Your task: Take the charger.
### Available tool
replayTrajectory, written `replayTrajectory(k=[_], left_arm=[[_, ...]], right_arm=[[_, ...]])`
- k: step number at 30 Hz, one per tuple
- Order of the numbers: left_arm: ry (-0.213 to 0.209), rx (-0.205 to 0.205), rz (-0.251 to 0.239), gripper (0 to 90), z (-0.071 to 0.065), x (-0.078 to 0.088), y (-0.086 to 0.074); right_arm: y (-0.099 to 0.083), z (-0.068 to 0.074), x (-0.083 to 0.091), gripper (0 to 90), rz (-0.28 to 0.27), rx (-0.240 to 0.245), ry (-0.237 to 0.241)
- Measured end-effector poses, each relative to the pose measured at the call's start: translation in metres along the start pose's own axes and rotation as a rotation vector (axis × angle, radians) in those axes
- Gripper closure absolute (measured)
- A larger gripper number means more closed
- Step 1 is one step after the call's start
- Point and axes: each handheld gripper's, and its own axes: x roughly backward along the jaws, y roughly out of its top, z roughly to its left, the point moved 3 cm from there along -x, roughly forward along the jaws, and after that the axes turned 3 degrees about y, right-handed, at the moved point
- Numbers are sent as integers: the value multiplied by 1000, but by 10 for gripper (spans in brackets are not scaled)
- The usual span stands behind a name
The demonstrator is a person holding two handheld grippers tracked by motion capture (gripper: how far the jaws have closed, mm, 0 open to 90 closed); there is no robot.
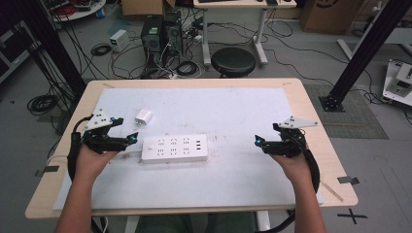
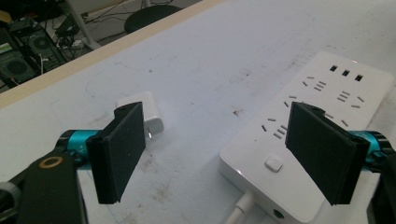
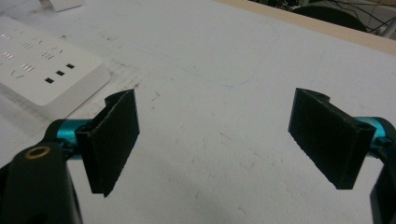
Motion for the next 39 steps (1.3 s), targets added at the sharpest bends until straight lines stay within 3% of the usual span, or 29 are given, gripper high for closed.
replayTrajectory(k=[10,14,18,23,29,33,34,39], left_arm=[[60,7,54,197,0,-7,5],[81,38,27,197,1,-7,7],[83,44,-7,195,1,-9,7],[81,49,18,195,6,-18,4],[117,50,96,194,22,-44,6],[121,89,95,195,33,-60,3],[121,121,114,194,39,-70,0],[120,125,156,194,49,-93,1]], right_arm=[[5,-10,-3,165,2,4,34],[5,-20,-8,165,30,-10,46],[4,-20,-4,165,27,-12,33],[-3,-14,-4,165,27,-1,24],[-9,-5,-7,165,38,8,37],[-8,2,-8,165,41,16,41],[-7,4,-8,165,46,17,38],[-4,7,-7,165,51,30,30]])
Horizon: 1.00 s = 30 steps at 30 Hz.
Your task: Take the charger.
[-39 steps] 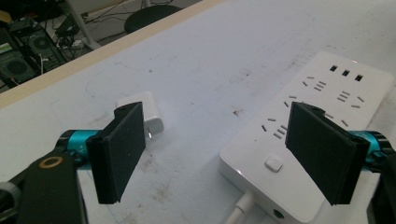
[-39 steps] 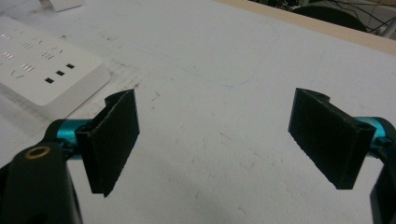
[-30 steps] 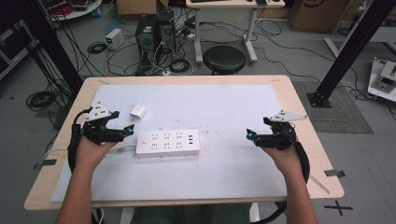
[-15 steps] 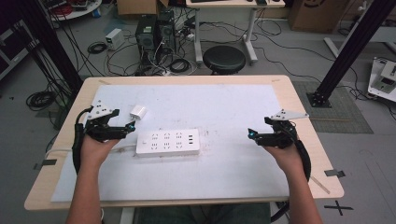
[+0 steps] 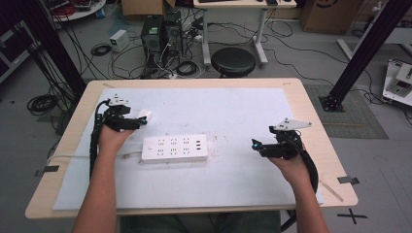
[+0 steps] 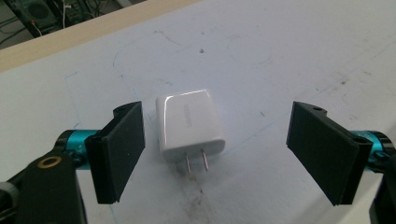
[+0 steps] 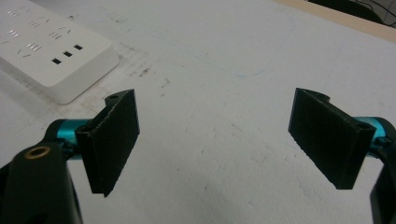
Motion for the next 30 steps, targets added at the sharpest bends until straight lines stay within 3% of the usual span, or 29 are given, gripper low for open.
replayTrajectory(k=[3,4,7,13,20,27,30], left_arm=[[-2,11,12,195,2,-5,0],[17,6,41,194,6,-18,0],[25,29,53,195,9,-28,-6],[18,15,100,194,6,-42,-14],[29,6,119,201,6,-49,-18],[24,-3,127,282,6,-52,-20],[19,-2,111,362,5,-51,-20]], right_arm=[[0,1,1,165,-1,-6,-7],[0,3,1,165,1,-4,-5],[-1,5,1,165,7,-2,-9],[-4,5,1,165,10,-5,-16],[-5,4,1,165,15,-11,-18],[-7,1,-1,165,17,-14,-20],[-8,1,-3,165,20,-9,-18]])
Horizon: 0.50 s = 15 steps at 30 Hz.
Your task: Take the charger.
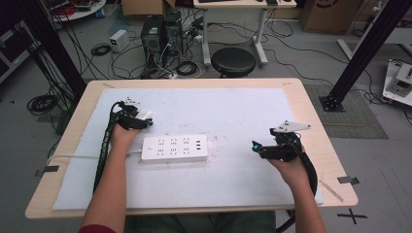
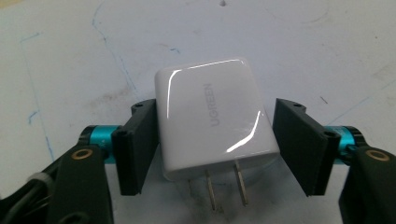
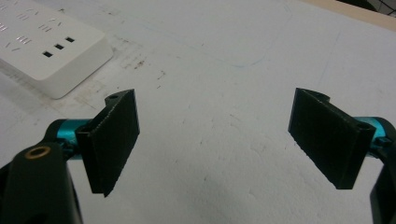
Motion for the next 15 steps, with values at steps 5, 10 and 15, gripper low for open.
replayTrajectory(k=[5,10,15], left_arm=[[-4,-15,-2,422,1,1,0],[-21,-35,-13,424,-2,17,5],[-39,-64,-75,424,-11,46,11]], right_arm=[[-1,0,-3,165,8,4,1],[-1,-1,-1,165,10,-1,0],[4,1,1,165,1,16,28]])
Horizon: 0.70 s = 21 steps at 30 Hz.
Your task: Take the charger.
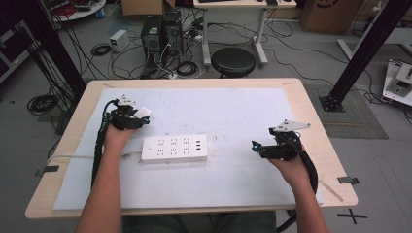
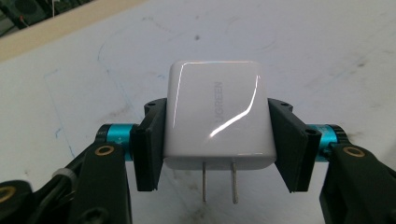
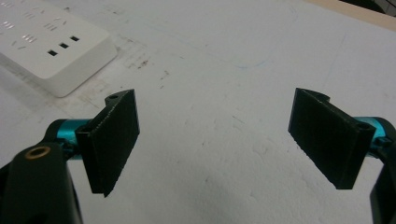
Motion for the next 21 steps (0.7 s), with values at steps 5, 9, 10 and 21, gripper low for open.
replayTrajectory(k=[5,9,10,21], left_arm=[[-7,-119,-31,424,-29,35,7],[-32,-150,-102,424,-50,65,9],[-56,-156,-138,424,-58,79,9],[-250,-212,-270,424,-88,114,7]], right_arm=[[6,7,2,165,-4,23,26],[12,16,5,165,-6,42,60],[15,20,5,165,-8,53,76],[32,34,3,165,2,71,159]])
